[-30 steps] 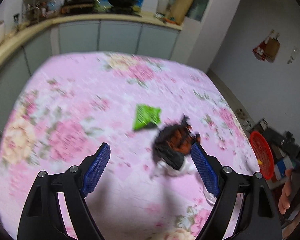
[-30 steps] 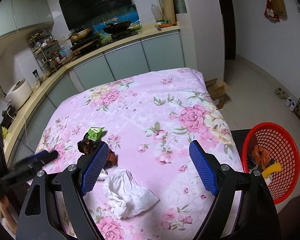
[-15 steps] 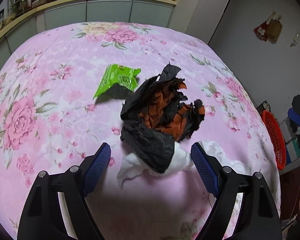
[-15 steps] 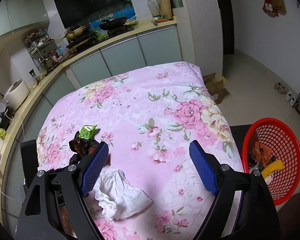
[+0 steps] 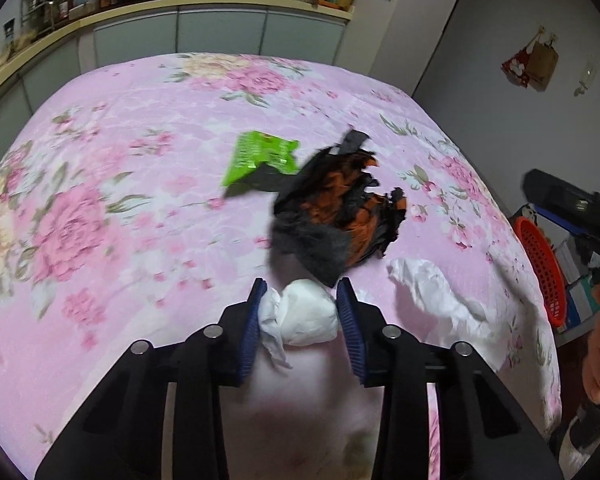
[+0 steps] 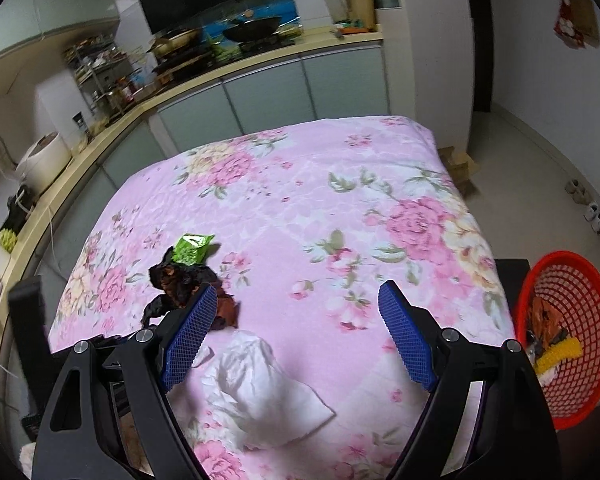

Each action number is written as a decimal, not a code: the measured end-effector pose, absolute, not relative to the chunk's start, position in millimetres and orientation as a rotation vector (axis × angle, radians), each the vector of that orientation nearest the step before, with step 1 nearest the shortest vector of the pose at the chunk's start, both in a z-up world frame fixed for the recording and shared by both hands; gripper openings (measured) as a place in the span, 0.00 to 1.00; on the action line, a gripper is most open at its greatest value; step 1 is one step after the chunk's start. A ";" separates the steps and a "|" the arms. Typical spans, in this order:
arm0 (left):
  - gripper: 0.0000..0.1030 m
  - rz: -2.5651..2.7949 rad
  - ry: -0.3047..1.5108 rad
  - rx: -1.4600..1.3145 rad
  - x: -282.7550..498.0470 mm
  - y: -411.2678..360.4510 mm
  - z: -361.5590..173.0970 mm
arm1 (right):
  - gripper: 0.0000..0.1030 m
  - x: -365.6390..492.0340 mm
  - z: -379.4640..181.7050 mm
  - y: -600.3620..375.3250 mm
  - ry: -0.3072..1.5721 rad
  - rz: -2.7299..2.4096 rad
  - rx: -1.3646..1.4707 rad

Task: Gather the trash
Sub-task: 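Grasp the white tissue with the left tool while the right tool grasps the black-and-orange bag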

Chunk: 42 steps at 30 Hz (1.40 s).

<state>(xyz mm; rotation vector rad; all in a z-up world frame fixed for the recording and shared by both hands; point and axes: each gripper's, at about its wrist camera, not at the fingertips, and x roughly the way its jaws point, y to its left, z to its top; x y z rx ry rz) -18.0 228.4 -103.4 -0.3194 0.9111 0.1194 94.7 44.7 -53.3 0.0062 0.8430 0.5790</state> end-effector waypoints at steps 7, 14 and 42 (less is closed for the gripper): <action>0.33 0.203 0.854 -0.369 -52.1 265.3 -86.2 | 0.78 96.0 -66.0 89.9 0.896 0.691 -0.054; 0.33 0.268 0.820 -0.400 -67.9 293.3 -78.8 | 0.79 94.3 -77.8 138.3 0.929 0.770 -0.144; 0.33 0.314 0.800 -0.394 -76.2 306.2 -72.9 | 0.50 96.0 -97.7 166.1 0.898 0.749 -0.244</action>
